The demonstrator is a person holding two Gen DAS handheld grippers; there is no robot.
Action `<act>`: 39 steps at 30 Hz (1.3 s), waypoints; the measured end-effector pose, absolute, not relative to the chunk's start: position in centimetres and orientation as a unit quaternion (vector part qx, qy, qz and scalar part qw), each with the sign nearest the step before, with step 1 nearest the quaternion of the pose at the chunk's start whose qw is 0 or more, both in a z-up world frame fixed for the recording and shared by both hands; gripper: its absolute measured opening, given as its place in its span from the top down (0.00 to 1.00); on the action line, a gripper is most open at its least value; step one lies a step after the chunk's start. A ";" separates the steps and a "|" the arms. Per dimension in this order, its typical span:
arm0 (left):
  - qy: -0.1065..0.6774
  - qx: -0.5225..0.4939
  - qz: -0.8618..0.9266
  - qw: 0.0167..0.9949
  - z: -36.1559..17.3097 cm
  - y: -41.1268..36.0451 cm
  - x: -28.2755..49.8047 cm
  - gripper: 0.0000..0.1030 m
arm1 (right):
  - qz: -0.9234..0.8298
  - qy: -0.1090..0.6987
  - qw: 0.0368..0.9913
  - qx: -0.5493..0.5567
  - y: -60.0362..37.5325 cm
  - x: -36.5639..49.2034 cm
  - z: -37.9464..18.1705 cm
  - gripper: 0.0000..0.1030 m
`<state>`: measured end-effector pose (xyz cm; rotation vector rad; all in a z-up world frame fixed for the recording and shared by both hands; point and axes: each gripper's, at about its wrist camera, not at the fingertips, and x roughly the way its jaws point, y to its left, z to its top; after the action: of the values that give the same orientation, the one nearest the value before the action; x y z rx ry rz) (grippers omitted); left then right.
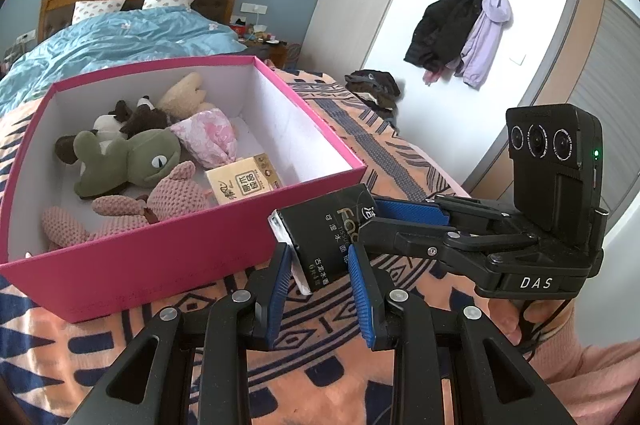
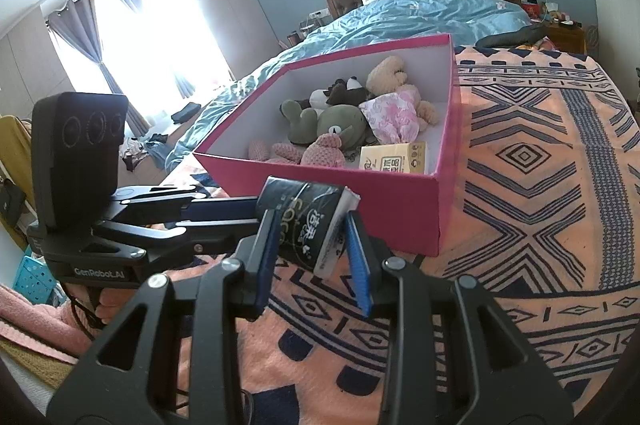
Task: Organize objects
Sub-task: 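Hold the black card box over the box rim with the left gripper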
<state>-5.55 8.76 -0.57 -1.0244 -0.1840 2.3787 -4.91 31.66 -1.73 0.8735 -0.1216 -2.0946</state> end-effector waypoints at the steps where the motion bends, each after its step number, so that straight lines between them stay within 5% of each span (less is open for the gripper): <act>1: -0.067 -0.379 0.883 0.269 -0.5 8.8 -5.6 0.72 | -0.836 -0.049 0.421 0.348 31.7 -4.9 -1.7 0.65; 39: -0.054 -0.363 0.891 0.268 0.8 8.8 -6.6 0.72 | -0.844 -0.045 0.422 0.329 31.8 -5.4 -0.4 0.65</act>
<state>-6.57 8.82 0.82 -0.9787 -0.1462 2.4036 -5.40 31.81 -0.36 0.8243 -0.1139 -2.1126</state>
